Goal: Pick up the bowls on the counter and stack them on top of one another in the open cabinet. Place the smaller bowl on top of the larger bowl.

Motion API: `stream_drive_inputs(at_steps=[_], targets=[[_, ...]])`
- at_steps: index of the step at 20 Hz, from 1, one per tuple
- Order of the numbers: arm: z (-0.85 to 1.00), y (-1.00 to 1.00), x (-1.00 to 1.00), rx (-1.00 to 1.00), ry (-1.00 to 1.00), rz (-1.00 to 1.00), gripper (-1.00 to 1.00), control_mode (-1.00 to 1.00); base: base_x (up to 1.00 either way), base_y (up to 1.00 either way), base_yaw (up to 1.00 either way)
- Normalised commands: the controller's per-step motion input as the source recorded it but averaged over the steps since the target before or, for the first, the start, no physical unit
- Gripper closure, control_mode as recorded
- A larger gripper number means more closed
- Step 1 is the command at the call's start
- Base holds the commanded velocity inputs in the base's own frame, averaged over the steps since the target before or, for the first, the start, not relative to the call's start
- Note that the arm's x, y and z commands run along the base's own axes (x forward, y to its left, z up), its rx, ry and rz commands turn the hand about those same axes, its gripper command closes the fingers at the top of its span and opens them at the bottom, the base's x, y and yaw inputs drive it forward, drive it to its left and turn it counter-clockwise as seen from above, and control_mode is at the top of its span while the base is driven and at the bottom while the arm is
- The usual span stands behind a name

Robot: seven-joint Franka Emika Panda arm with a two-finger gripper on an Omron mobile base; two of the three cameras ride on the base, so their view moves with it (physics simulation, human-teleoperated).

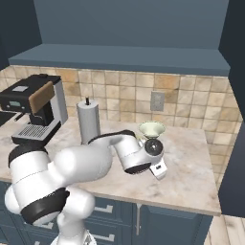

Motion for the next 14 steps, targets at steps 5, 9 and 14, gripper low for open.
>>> stream_drive_inputs(at_steps=[5, 9, 14], targets=[[0.55, 0.00, -0.19, -0.03, 0.00, -0.04, 1.00, -1.00, 0.00, 0.00, 0.00], [0.51, 0.00, -0.28, -0.03, -0.02, -0.04, 1.00, -1.00, 0.00, 0.00, 0.00], [0.42, 0.00, -0.27, 0.00, -0.01, -0.07, 1.00, -1.00, 0.00, 0.00, 0.00]])
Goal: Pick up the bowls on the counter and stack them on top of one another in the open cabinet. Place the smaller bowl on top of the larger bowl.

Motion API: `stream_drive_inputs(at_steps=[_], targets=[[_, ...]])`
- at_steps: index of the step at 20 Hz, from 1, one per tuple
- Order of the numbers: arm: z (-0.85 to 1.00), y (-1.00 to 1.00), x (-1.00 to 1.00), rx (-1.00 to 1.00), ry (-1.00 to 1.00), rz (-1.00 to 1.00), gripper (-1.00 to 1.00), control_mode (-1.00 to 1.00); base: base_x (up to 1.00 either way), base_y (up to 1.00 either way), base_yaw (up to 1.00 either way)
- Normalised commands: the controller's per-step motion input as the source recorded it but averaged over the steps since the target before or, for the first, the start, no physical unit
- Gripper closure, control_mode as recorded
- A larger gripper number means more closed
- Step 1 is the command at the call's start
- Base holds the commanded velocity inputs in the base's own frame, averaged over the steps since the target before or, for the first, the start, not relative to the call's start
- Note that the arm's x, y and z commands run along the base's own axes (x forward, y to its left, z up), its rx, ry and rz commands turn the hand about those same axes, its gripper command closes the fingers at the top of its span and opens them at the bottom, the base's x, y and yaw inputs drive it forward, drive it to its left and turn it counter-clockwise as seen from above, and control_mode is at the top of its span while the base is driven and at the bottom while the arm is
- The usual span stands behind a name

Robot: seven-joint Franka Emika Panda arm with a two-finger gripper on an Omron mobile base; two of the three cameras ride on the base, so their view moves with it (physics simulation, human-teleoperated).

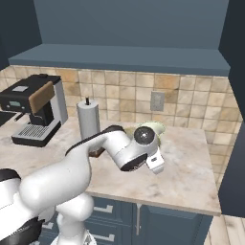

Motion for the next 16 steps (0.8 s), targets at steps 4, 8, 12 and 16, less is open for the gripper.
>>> stream_drive_inputs(at_steps=[4, 8, 12, 16], targets=[[0.29, -0.07, -0.17, 0.01, 0.00, -0.14, 1.00, -1.00, 0.00, 0.00, 0.00], [0.31, -0.08, -0.14, 0.03, 0.00, -0.15, 1.00, -1.00, 0.00, 0.00, 0.00], [0.33, -0.04, -0.17, 0.03, 0.00, -0.14, 1.00, -1.00, 0.00, 0.00, 0.00], [0.33, 0.00, -0.24, 0.02, 0.00, -0.12, 1.00, -1.00, 0.00, 0.00, 0.00]])
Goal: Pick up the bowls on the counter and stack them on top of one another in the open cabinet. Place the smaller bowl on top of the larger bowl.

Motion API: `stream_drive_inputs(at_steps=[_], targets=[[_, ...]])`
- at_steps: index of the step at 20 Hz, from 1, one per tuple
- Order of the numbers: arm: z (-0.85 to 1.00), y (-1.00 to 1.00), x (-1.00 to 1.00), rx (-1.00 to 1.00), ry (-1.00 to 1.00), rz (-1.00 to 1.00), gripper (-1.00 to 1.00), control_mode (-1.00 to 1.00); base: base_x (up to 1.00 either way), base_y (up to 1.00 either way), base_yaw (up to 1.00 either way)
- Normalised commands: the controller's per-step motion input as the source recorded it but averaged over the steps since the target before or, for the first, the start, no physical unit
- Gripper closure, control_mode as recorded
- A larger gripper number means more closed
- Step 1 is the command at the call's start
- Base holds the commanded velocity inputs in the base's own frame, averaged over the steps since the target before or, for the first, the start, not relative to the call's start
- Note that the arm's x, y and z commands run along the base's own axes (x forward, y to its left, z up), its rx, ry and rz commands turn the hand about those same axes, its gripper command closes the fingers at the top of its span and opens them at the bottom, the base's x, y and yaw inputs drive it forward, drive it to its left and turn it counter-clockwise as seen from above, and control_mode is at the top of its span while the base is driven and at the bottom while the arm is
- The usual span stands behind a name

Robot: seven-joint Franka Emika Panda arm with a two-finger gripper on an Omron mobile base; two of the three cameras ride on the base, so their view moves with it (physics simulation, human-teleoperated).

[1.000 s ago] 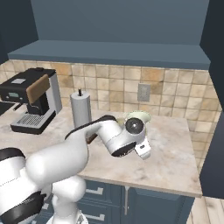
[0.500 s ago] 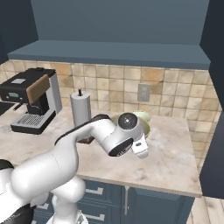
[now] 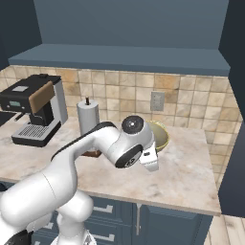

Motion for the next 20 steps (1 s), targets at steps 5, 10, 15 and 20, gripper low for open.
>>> stream_drive_inputs(at_steps=[5, 10, 15, 20], targets=[[0.19, 0.11, -0.40, -0.06, -0.11, -0.04, 1.00, -1.00, 0.00, 0.00, 0.00], [0.40, 0.13, -0.44, -0.03, -0.08, -0.02, 1.00, -1.00, 0.00, 0.00, 0.00], [0.51, 0.07, -0.36, -0.05, -0.07, -0.02, 1.00, -1.00, 0.00, 0.00, 0.00], [0.55, 0.00, -0.31, -0.03, -0.02, -0.03, 1.00, -1.00, 0.00, 0.00, 0.00]])
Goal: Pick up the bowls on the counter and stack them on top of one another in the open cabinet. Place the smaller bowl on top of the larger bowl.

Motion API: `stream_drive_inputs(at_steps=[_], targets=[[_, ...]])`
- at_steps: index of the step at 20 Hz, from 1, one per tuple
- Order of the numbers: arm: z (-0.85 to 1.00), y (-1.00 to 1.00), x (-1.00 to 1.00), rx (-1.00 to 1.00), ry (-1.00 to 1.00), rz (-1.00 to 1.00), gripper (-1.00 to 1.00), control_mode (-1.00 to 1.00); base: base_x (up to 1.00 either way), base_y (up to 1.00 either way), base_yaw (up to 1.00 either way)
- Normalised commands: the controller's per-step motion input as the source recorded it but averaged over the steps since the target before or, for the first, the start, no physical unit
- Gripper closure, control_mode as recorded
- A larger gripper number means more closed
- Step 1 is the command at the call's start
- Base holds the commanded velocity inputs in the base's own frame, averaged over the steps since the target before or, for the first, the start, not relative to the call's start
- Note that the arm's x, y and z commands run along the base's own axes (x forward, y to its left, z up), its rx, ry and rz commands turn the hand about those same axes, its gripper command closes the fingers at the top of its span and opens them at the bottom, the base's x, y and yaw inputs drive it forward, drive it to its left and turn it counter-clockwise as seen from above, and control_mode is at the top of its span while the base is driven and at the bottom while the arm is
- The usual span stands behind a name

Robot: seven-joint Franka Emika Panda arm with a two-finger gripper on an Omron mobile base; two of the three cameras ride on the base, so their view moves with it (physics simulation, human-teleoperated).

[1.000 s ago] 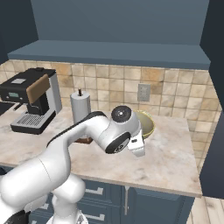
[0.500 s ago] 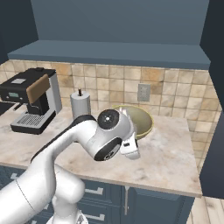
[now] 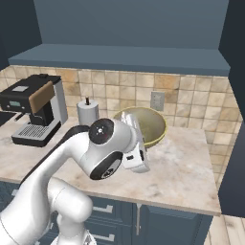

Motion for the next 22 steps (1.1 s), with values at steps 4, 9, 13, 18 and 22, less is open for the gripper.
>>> stream_drive_inputs(at_steps=[4, 9, 13, 18, 22], targets=[[0.60, 0.05, -0.24, -0.04, -0.02, -0.02, 1.00, -1.00, 0.00, 0.00, 0.00], [0.62, 0.12, -0.17, -0.05, -0.04, -0.02, 1.00, -1.00, 0.00, 0.00, 0.00], [0.59, 0.10, -0.17, -0.06, -0.06, 0.00, 1.00, -1.00, 0.00, 0.00, 0.00], [0.57, 0.10, -0.15, -0.06, -0.07, 0.00, 1.00, -1.00, 0.00, 0.00, 0.00], [0.55, 0.10, -0.13, -0.06, -0.08, 0.00, 1.00, -1.00, 0.00, 0.00, 0.00]])
